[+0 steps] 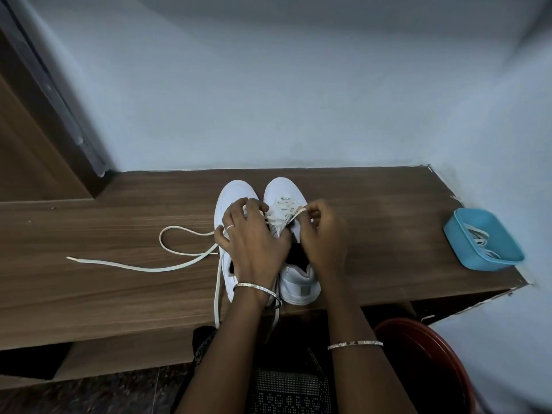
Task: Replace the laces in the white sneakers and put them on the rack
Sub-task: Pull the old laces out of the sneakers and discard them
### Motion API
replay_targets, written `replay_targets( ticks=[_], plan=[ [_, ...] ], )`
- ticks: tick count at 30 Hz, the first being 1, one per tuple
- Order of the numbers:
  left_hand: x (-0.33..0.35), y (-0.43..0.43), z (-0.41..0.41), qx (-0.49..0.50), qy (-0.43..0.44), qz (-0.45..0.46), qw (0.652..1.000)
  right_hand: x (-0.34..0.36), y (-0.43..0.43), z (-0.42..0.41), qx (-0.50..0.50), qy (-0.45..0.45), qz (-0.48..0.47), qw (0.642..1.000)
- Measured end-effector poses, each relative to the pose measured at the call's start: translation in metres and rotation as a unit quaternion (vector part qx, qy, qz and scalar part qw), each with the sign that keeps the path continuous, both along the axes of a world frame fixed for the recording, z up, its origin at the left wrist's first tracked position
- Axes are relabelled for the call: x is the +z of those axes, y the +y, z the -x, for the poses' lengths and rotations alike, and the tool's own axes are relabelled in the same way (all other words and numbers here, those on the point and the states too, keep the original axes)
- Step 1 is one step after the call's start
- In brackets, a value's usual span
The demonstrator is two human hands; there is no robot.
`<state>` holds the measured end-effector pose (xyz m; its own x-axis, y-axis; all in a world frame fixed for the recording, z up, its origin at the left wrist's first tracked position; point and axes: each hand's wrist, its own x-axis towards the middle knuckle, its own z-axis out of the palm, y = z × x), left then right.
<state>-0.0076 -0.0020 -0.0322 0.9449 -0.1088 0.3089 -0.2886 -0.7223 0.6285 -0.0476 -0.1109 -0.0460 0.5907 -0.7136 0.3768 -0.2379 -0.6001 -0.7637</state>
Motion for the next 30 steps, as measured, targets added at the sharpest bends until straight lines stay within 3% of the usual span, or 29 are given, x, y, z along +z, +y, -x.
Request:
replay_targets(
  ticks=[4, 6, 8, 10, 14, 16, 19, 21, 25, 27, 30],
  plan=[
    [-0.003, -0.003, -0.002, -0.007, 0.006, -0.009, 1.000, -0.001, -0.004, -0.003, -0.019, -0.012, -0.078, 0.997],
    [-0.004, -0.003, -0.003, -0.015, 0.013, -0.016, 1.000, 0.001, -0.006, -0.003, -0.034, -0.026, -0.171, 0.984],
    [-0.004, -0.002, -0.004, -0.022, 0.020, -0.021, 0.999, 0.005, -0.010, -0.005, -0.057, -0.042, -0.308, 0.949],
    [-0.002, -0.002, -0.004, -0.028, 0.026, -0.017, 0.999, 0.009, -0.015, -0.004, -0.053, -0.074, -0.446, 0.890],
    [-0.001, -0.002, -0.003, -0.037, 0.030, -0.008, 0.999, 0.016, -0.021, 0.007, -0.029, -0.103, -0.560, 0.821],
    [0.000, -0.002, -0.003, -0.034, 0.028, -0.006, 0.999, 0.013, -0.025, 0.013, -0.054, -0.083, -0.506, 0.857],
    [0.000, -0.002, -0.003, -0.023, 0.020, -0.007, 1.000, 0.017, -0.031, 0.024, -0.033, -0.039, -0.264, 0.963],
    [0.001, -0.003, -0.003, -0.015, 0.011, -0.010, 1.000, 0.029, -0.025, 0.030, 0.030, -0.030, -0.096, 0.994],
    [0.003, -0.003, -0.003, -0.019, 0.007, -0.009, 1.000, 0.034, -0.009, 0.022, 0.107, 0.083, 0.124, 0.983],
    [0.003, -0.002, -0.003, -0.021, 0.014, -0.005, 1.000, 0.029, -0.005, 0.018, 0.097, 0.135, 0.158, 0.973],
    [0.002, -0.002, -0.003, -0.022, 0.012, -0.003, 1.000, 0.026, -0.006, 0.016, 0.075, 0.123, 0.159, 0.977]
  ],
)
